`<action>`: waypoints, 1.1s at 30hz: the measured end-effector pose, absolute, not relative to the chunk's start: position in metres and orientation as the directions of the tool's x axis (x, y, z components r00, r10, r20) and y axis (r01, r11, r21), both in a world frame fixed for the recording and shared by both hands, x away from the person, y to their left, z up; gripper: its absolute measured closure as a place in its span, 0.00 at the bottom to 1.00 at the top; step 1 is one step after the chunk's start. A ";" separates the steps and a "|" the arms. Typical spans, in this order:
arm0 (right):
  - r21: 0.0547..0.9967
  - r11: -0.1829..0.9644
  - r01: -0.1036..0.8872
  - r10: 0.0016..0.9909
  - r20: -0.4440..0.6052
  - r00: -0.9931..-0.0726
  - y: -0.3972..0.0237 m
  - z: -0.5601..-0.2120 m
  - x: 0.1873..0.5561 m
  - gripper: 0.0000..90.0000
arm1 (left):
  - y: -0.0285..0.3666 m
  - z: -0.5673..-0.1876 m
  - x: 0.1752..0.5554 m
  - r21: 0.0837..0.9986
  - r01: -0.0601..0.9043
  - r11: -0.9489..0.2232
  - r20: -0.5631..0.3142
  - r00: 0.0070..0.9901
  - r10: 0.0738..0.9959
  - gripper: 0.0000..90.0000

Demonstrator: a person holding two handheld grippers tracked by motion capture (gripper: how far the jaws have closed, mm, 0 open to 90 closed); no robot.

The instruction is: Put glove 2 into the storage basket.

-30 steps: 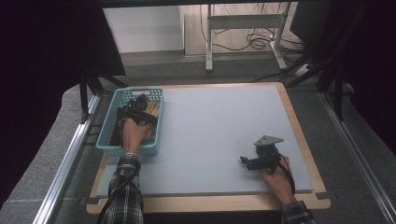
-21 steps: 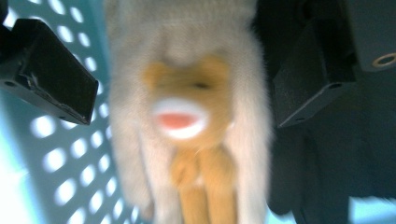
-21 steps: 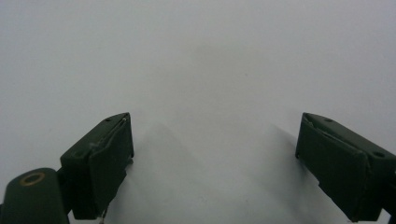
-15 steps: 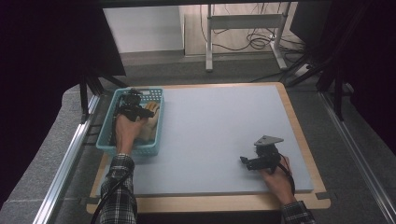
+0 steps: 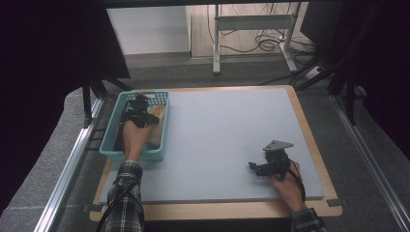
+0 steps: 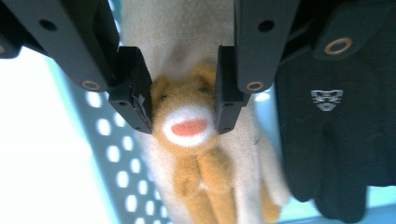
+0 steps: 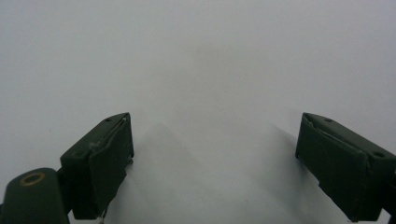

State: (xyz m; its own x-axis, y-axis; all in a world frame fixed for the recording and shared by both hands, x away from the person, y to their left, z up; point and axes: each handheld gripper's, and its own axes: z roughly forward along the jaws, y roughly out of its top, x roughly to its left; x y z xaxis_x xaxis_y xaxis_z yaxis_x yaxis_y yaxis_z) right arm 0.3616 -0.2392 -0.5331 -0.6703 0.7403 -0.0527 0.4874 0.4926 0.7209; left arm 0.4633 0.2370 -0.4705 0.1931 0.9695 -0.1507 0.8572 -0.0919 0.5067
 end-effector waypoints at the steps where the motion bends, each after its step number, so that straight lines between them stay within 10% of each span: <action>1: 0.721 0.493 0.487 0.740 -0.053 -0.670 -0.239 -0.533 0.362 0.12 | 0.236 -0.473 0.464 0.494 0.864 -0.100 -0.139 0.191 0.972 0.68; 33: 0.720 0.493 0.488 0.740 -0.053 -0.671 -0.239 -0.533 0.362 0.12 | 0.238 -0.449 0.439 0.643 0.752 -0.142 -0.091 0.259 0.962 0.12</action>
State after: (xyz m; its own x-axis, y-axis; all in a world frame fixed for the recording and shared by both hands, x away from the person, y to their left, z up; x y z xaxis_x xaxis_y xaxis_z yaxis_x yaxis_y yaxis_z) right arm 0.3616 -0.2392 -0.5331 -0.6705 0.7400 -0.0526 0.4877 0.4932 0.7203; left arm 0.4393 0.2380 -0.4491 0.2589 0.9616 -0.0911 0.7524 -0.1416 0.6433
